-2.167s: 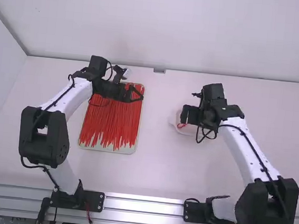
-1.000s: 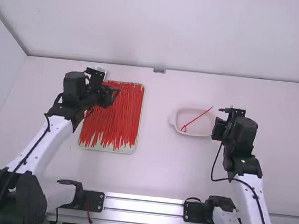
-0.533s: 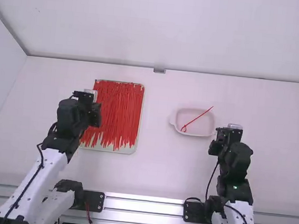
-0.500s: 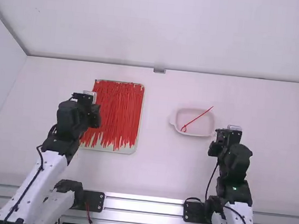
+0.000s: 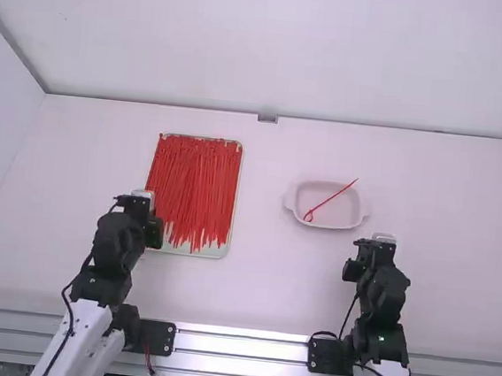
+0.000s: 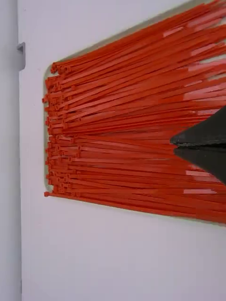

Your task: Fasten the cable tie

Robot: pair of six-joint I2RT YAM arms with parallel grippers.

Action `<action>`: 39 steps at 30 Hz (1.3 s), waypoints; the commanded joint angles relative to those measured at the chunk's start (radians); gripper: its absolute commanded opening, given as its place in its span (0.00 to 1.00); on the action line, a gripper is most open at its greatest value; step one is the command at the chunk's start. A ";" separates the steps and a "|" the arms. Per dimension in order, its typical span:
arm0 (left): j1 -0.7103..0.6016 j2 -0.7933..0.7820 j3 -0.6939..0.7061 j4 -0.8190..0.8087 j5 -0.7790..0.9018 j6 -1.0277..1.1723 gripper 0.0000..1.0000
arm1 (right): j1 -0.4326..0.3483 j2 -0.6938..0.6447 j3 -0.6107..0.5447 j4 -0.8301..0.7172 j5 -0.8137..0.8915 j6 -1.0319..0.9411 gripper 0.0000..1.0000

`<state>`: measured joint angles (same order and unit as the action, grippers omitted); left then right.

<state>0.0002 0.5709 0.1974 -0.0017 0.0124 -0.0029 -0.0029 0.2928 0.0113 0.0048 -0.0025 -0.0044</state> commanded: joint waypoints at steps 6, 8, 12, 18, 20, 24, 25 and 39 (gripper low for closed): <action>0.000 -0.135 -0.134 0.002 -0.012 0.003 0.00 | 0.003 -0.113 -0.011 -0.005 0.002 0.004 0.00; 0.000 -0.174 -0.173 0.002 -0.012 0.003 0.00 | 0.003 -0.143 -0.011 -0.005 0.002 0.004 0.00; 0.000 -0.233 -0.197 0.002 -0.012 0.003 0.00 | 0.003 -0.188 -0.011 -0.005 0.002 0.004 0.00; 0.000 -0.317 -0.197 0.002 -0.012 0.003 0.00 | 0.003 -0.252 -0.011 -0.005 0.002 0.004 0.00; 0.000 -0.339 -0.197 0.002 -0.012 0.003 0.00 | 0.003 -0.268 -0.011 -0.005 0.002 0.004 0.00; 0.000 -0.391 -0.197 0.002 -0.012 0.003 0.00 | 0.003 -0.293 -0.011 -0.005 0.002 0.004 0.00; 0.000 -0.401 -0.197 0.002 -0.012 0.003 0.00 | 0.003 -0.293 -0.011 -0.005 0.002 0.004 0.00; 0.000 -0.558 -0.197 0.002 -0.012 0.003 0.00 | 0.003 -0.293 -0.011 -0.005 0.002 0.004 0.00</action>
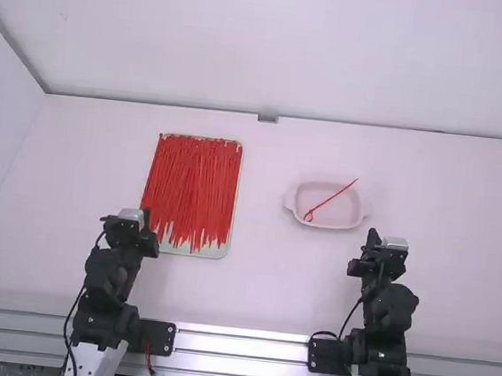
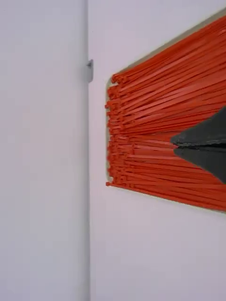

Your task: Fasten the cable tie

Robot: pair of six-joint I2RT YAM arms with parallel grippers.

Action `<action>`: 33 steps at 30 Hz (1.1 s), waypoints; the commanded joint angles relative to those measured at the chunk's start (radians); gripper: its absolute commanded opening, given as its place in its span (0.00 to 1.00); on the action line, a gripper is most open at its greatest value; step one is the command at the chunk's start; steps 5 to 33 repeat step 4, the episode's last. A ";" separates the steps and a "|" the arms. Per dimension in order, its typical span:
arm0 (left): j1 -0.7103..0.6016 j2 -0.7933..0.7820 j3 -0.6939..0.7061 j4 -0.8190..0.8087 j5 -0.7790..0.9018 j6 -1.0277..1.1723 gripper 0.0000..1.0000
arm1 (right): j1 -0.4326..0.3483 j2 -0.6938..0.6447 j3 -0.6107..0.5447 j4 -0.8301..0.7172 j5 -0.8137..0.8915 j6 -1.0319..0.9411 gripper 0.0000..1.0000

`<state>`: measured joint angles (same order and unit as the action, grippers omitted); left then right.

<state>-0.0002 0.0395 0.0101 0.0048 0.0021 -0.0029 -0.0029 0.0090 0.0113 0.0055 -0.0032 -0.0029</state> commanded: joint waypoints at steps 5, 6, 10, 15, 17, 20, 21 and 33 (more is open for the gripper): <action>0.000 -0.039 -0.010 -0.005 -0.002 0.003 0.00 | 0.003 -0.009 -0.011 -0.006 0.003 0.003 0.00; 0.000 -0.039 -0.010 -0.005 -0.002 0.003 0.00 | 0.003 -0.009 -0.011 -0.006 0.003 0.003 0.00; 0.000 -0.039 -0.010 -0.005 -0.002 0.003 0.00 | 0.003 -0.009 -0.011 -0.006 0.003 0.003 0.00; 0.000 -0.039 -0.010 -0.005 -0.002 0.003 0.00 | 0.003 -0.009 -0.011 -0.006 0.003 0.003 0.00; 0.000 -0.039 -0.010 -0.005 -0.002 0.003 0.00 | 0.003 -0.009 -0.011 -0.006 0.003 0.003 0.00; 0.000 -0.039 -0.010 -0.005 -0.002 0.003 0.00 | 0.003 -0.009 -0.011 -0.006 0.003 0.003 0.00; 0.000 -0.039 -0.010 -0.005 -0.002 0.003 0.00 | 0.003 -0.009 -0.011 -0.006 0.003 0.003 0.00; 0.000 -0.039 -0.010 -0.005 -0.002 0.003 0.00 | 0.003 -0.009 -0.011 -0.006 0.003 0.003 0.00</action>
